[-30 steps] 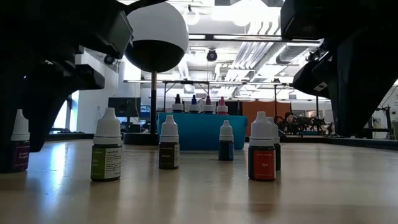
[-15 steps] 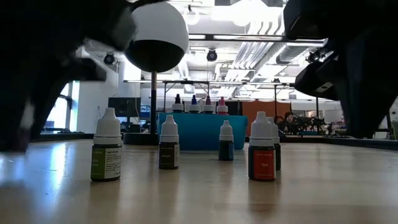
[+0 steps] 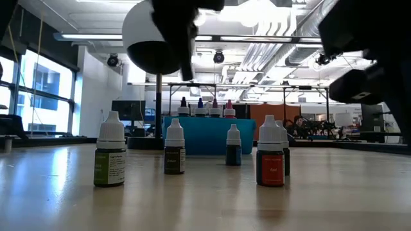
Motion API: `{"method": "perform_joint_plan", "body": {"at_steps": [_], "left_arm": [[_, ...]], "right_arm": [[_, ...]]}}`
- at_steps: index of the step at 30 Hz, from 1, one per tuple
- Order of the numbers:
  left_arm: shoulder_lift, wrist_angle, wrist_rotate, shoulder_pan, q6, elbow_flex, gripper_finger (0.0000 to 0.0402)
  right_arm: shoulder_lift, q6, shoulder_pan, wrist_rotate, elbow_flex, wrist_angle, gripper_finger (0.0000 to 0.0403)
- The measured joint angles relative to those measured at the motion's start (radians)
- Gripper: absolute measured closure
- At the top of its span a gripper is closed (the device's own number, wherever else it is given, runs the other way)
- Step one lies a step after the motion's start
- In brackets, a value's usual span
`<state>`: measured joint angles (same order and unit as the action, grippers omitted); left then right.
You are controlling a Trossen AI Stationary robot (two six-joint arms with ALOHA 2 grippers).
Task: Pick & Place food coloring
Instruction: Put the purple food coloring bottle into the bin
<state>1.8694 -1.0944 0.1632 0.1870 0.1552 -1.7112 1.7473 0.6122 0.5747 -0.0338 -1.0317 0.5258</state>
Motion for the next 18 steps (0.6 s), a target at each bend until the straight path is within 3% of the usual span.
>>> {"method": "perform_joint_plan", "body": {"at_steps": [4,8,12,18], "left_arm": [[0.004,0.007,-0.082,-0.132,-0.011,-0.003,0.0332],[0.050,0.005,-0.097,-0.218,0.006,0.000,0.0332],[0.099,0.048,-0.161,-0.248,0.006,-0.002,0.0332],[0.153,0.085,-0.114,-0.246,0.007,0.004,0.0328]], "right_arm": [[0.000,0.069,0.025,0.028,0.000,0.071,0.0373],[0.000,0.093,0.047,0.046,0.000,0.106,0.0373],[0.000,0.082,0.060,0.051,0.000,0.106,0.0375],[0.000,0.086,0.068,0.046,0.000,0.106,0.0373]]}}
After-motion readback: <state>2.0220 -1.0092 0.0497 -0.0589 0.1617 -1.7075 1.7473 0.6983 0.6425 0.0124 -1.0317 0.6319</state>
